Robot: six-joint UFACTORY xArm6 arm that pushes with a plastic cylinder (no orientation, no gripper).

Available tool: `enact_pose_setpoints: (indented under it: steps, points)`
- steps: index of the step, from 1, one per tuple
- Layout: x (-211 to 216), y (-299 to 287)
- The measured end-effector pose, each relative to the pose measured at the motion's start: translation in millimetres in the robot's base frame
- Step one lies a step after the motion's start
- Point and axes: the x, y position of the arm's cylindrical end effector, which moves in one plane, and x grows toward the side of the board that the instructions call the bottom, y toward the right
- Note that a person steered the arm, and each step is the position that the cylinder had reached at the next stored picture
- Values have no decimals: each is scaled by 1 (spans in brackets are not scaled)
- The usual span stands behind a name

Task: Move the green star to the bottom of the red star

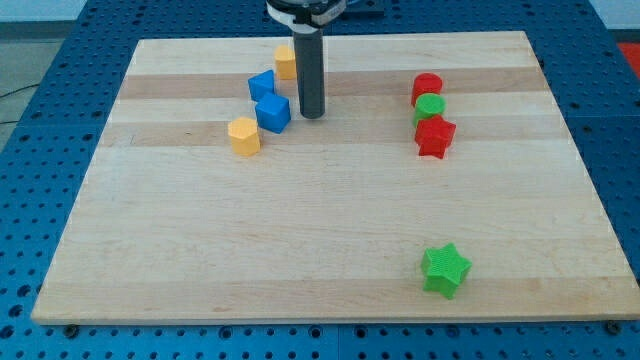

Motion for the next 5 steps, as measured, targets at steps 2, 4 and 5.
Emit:
enact_pose_setpoints:
  steps: [2, 4, 5]
  points:
    - [3, -31]
    - [7, 0]
    - [90, 16]
